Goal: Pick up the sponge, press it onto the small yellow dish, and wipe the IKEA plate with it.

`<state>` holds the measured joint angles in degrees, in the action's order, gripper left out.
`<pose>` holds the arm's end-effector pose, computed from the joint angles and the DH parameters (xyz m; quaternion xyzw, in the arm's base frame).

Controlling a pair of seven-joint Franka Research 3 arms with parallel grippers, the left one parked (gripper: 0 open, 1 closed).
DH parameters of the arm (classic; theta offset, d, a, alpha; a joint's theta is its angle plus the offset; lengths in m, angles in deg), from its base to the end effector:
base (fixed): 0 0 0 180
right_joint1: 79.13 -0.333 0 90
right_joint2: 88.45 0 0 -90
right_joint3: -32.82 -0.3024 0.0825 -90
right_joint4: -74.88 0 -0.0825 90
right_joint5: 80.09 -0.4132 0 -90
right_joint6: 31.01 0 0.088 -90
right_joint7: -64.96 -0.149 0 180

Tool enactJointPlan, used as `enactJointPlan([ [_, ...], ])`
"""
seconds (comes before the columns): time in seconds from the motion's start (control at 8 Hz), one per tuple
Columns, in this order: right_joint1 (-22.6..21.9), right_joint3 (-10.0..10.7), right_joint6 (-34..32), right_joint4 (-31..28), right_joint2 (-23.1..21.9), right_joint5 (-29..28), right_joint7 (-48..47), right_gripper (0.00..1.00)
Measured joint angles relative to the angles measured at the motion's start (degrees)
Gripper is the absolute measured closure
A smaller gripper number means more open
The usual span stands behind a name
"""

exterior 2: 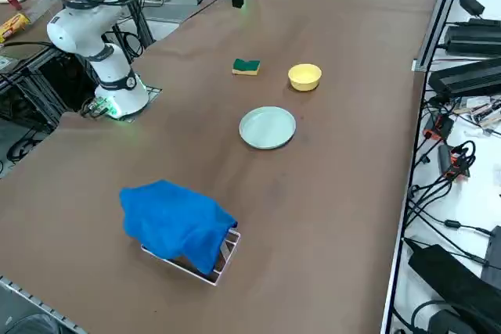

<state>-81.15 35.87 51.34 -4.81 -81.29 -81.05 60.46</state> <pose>0.6036 -0.0063 0.5725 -0.9981 0.0473 0.0393 0.0038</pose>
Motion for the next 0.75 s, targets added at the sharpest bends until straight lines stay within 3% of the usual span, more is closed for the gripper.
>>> enactJointPlan([
  [0.75,-0.07,0.0,-0.04,0.0,0.02,0.0,0.01,0.0],
])
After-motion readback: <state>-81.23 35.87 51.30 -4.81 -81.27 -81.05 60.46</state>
